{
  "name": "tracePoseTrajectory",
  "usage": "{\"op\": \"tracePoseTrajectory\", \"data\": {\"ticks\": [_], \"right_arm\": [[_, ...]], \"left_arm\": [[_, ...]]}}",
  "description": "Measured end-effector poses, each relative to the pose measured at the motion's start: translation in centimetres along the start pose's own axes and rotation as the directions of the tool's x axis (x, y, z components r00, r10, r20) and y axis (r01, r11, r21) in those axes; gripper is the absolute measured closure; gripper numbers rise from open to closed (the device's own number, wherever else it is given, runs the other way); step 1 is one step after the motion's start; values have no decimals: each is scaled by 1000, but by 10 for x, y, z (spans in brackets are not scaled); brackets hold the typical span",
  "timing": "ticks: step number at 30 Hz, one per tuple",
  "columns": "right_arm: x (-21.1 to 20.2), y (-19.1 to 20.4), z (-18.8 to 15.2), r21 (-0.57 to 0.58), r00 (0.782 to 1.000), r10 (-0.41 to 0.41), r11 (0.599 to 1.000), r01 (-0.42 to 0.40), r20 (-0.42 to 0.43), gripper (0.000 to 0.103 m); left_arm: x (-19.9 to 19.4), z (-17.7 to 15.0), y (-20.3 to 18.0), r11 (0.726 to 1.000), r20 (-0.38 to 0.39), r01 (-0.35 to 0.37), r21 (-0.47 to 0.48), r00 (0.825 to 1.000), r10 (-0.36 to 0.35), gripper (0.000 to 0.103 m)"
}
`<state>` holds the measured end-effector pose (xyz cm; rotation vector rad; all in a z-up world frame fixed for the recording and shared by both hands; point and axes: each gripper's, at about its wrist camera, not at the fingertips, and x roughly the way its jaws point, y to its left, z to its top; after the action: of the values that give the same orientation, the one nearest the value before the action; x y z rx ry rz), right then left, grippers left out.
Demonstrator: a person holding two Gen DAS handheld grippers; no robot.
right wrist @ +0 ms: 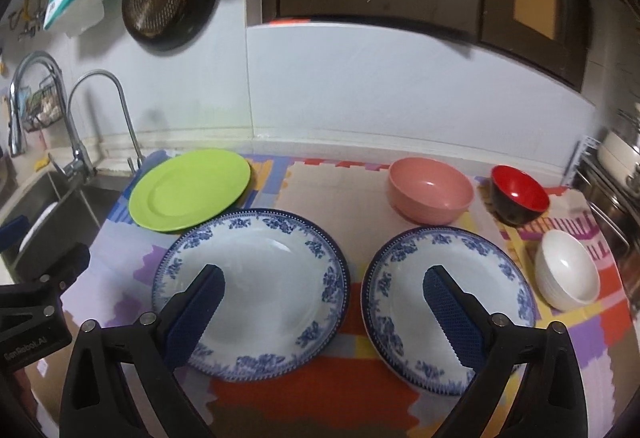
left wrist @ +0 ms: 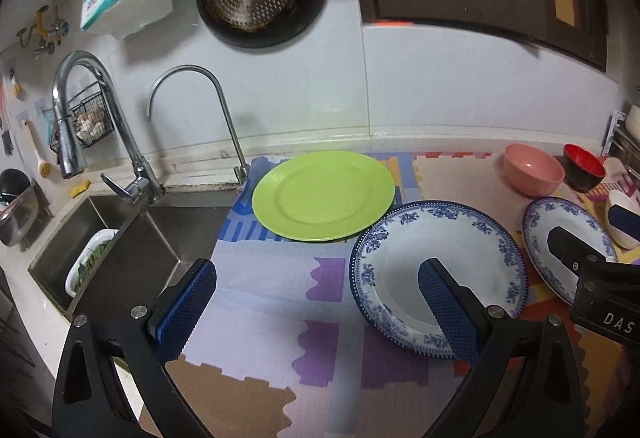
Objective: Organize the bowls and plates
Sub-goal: 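Move both grippers to the rim of the larger blue-and-white plate, then close both grippers on the plate rim and lift the plate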
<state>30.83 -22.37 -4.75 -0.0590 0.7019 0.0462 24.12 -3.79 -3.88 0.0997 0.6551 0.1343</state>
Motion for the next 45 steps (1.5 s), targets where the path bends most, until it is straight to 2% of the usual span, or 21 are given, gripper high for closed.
{"op": "tracePoseTrajectory", "data": {"ticks": [5, 10, 21, 32, 36, 45], "right_arm": [[28, -3, 8, -47, 999, 20, 999, -23, -47, 6], [58, -5, 11, -78, 992, 58, 995, -68, -115, 14], [122, -10, 8, -76, 953, 134, 984, -160, -272, 31], [147, -8, -1, -133, 930, 153, 969, -208, -334, 43], [154, -8, -4, -148, 929, 143, 968, -203, -343, 46], [163, -11, -7, -140, 918, 142, 969, -206, -371, 54]], "left_arm": [[22, 5, -8, 1000, -36, -14, 22, 999, 15, 2], [48, 7, -17, 999, -93, 0, 45, 996, 4, 8], [100, 2, -36, 997, -241, 40, 62, 970, -24, 26], [125, -6, -44, 997, -337, 60, 51, 941, -39, 36], [132, -10, -42, 998, -369, 58, 29, 928, -43, 39], [140, -12, -45, 997, -395, 70, 22, 917, -55, 47]]}}
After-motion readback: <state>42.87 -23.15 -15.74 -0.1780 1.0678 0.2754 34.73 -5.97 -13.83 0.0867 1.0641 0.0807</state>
